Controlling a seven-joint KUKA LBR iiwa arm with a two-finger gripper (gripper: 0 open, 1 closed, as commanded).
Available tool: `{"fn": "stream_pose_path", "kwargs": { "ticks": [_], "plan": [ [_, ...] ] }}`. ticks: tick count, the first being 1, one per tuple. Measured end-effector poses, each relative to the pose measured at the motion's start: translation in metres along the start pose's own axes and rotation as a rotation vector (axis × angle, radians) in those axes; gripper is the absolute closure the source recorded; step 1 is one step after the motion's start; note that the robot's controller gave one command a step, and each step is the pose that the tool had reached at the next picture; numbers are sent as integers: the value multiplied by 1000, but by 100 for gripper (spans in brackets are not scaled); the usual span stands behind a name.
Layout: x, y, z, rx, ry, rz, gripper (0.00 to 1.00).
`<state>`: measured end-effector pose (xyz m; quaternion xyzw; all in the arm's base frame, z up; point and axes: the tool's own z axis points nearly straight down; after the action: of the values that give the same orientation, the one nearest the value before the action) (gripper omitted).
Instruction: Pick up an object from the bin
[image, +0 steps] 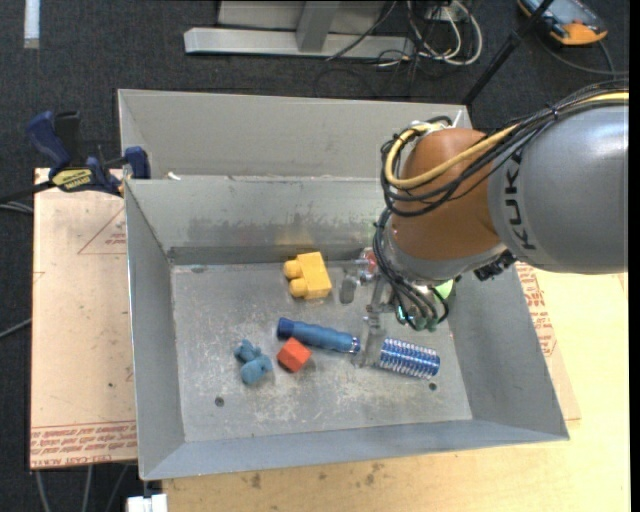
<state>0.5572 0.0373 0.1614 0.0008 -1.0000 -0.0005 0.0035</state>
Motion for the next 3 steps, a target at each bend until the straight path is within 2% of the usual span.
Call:
{"fn": "stream_pose_path", "kwargs": {
  "ticks": [1, 3],
  "plan": [
    [1, -37, 95, 0, -2, 144, 0],
    [0, -36, 95, -2, -5, 143, 0]
  ]
}}
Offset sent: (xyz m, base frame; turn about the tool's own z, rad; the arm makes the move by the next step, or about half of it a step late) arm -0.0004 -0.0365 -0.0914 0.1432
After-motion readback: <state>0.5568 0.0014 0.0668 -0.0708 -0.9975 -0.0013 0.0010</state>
